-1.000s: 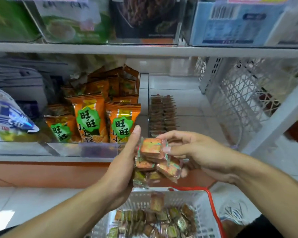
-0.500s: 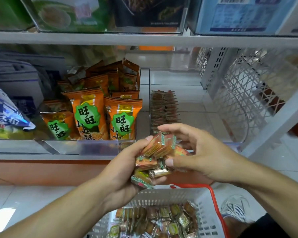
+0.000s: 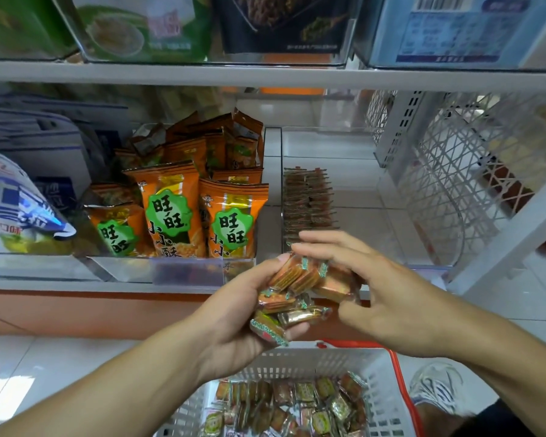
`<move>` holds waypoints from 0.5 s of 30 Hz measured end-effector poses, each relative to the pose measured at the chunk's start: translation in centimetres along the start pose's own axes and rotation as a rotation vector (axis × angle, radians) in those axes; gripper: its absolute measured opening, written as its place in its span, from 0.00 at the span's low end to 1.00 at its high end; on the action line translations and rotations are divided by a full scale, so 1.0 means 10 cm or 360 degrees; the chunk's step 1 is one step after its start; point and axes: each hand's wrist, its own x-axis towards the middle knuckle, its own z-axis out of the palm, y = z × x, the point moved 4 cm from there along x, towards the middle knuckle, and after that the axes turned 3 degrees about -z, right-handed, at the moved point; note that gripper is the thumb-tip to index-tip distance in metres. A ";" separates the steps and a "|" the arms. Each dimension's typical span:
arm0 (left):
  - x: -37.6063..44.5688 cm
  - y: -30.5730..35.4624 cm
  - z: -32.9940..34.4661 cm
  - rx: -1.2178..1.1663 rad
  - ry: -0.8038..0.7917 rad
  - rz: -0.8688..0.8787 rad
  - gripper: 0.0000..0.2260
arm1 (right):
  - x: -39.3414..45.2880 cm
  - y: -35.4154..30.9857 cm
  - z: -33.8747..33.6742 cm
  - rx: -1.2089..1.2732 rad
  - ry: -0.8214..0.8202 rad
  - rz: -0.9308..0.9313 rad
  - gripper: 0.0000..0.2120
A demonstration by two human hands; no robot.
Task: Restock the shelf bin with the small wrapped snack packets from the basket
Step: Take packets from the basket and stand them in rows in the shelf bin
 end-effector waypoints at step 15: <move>0.03 -0.09 0.03 0.0076 -0.0145 -0.0218 0.19 | 0.09 0.21 -0.08 0.0582 0.0002 0.0113 0.20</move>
